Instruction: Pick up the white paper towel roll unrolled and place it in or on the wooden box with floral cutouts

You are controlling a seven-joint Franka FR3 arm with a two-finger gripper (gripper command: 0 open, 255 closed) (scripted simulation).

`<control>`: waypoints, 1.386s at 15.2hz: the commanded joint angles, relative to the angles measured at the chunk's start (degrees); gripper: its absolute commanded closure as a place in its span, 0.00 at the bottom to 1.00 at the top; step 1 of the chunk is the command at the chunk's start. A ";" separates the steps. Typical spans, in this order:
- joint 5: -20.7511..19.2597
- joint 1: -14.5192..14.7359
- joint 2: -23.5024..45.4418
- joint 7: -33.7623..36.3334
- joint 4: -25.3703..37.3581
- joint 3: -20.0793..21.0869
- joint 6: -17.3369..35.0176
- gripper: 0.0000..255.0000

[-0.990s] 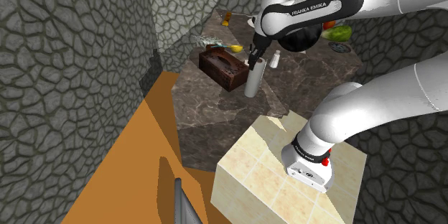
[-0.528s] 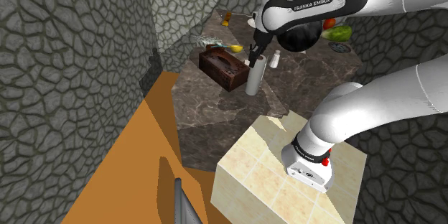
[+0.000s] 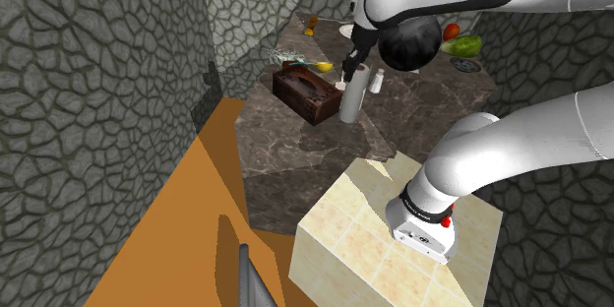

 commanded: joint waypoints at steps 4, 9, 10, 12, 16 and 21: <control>0.29 0.08 -0.79 -0.28 3.36 0.27 -4.16 1.00; 0.60 0.20 -1.29 -0.44 6.86 0.60 -8.16 1.00; 0.66 0.23 -1.34 -0.47 7.59 0.67 -8.95 1.00; 0.77 0.28 -1.41 -0.54 9.08 0.79 -10.50 1.00; 1.00 0.38 -1.39 -0.68 12.17 1.02 -13.56 1.00; 1.25 0.49 -1.14 -0.85 15.77 1.26 -16.91 1.00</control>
